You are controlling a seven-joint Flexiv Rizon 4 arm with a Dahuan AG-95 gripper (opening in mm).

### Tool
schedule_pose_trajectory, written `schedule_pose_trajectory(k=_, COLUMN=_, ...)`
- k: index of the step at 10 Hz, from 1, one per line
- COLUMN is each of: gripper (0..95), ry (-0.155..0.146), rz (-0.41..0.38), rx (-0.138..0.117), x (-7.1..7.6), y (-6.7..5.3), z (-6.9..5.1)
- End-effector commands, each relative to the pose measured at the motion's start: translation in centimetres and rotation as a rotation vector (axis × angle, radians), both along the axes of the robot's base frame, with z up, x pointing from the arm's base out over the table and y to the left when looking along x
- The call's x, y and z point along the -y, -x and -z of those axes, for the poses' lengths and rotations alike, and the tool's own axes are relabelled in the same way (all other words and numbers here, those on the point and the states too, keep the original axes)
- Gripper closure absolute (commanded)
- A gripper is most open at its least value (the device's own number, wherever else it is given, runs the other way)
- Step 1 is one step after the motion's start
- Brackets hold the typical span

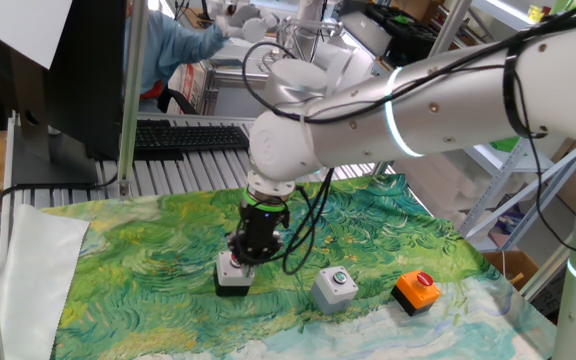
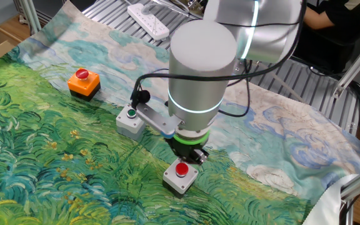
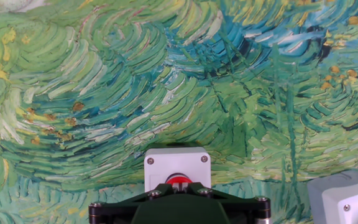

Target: Press three buttons from left to right in sequence

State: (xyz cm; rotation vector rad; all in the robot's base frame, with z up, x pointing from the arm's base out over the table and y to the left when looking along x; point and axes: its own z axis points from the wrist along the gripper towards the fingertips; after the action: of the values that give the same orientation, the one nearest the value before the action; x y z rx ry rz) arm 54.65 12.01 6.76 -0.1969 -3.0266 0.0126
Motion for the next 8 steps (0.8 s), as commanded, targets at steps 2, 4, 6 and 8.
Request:
schedule_pose_trajectory(k=2, gripper=95.0, ry=-0.014, rz=-0.018, rx=-0.016, x=-0.27, y=-0.17, z=-0.48)
schedule_pose_trajectory(k=4, gripper=95.0, ry=-0.014, rz=-0.020, rx=-0.017, x=-0.27, y=-0.17, z=-0.47)
schedule_pose_trajectory(k=6, gripper=95.0, ry=-0.014, rz=-0.019, rx=-0.017, x=-0.27, y=-0.16, z=-0.47)
schedule_pose_trajectory(k=8, gripper=95.0, ry=-0.013, rz=-0.018, rx=-0.016, x=-0.26, y=-0.15, z=-0.48)
